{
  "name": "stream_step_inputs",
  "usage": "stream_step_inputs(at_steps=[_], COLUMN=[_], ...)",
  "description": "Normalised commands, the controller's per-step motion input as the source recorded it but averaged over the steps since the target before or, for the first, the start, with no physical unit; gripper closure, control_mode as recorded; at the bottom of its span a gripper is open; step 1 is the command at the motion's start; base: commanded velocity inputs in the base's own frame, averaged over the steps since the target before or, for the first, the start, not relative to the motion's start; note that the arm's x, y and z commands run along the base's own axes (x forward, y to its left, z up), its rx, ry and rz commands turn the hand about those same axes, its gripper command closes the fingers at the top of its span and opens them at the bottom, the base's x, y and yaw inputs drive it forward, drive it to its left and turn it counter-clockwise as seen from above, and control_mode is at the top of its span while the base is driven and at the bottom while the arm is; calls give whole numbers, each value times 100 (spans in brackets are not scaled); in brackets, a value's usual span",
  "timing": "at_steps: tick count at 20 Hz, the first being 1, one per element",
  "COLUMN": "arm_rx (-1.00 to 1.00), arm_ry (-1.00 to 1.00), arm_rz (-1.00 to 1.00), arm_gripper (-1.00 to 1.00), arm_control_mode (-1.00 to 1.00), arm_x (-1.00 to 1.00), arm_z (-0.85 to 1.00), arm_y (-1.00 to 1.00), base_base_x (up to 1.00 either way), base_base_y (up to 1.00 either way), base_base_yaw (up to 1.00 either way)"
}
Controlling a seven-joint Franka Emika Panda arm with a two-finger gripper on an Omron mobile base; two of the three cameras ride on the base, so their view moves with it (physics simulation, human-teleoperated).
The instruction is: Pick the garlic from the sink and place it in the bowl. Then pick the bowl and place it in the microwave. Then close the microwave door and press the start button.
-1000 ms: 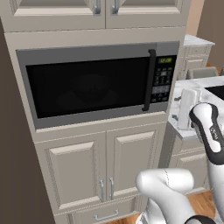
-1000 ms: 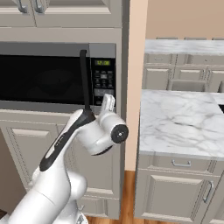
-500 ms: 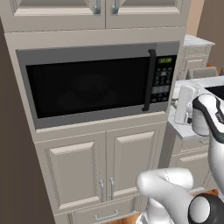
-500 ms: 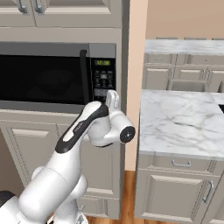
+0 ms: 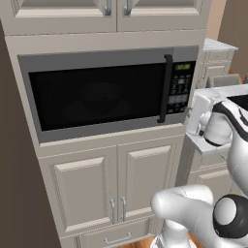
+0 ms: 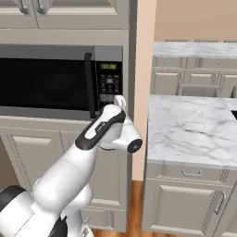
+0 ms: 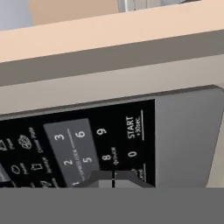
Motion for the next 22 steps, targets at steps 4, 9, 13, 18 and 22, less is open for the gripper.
stream_step_inputs(at_steps=[4,9,13,18,22], arm_rx=[0,0,0,0,0], arm_ry=[-10,-11,-5,-3,-8], arm_rz=[0,0,0,0,0], arm_gripper=[100,100,100,100,100], arm_control_mode=[-100,-100,-100,-100,-100], arm_x=[56,38,53,55,5], arm_z=[-15,-19,-3,-3,-2], arm_y=[0,-5,-9,-4,-8], base_base_x=[0,0,0,0,0], base_base_y=[0,0,0,0,0], base_base_yaw=[0,0,0,0,0])
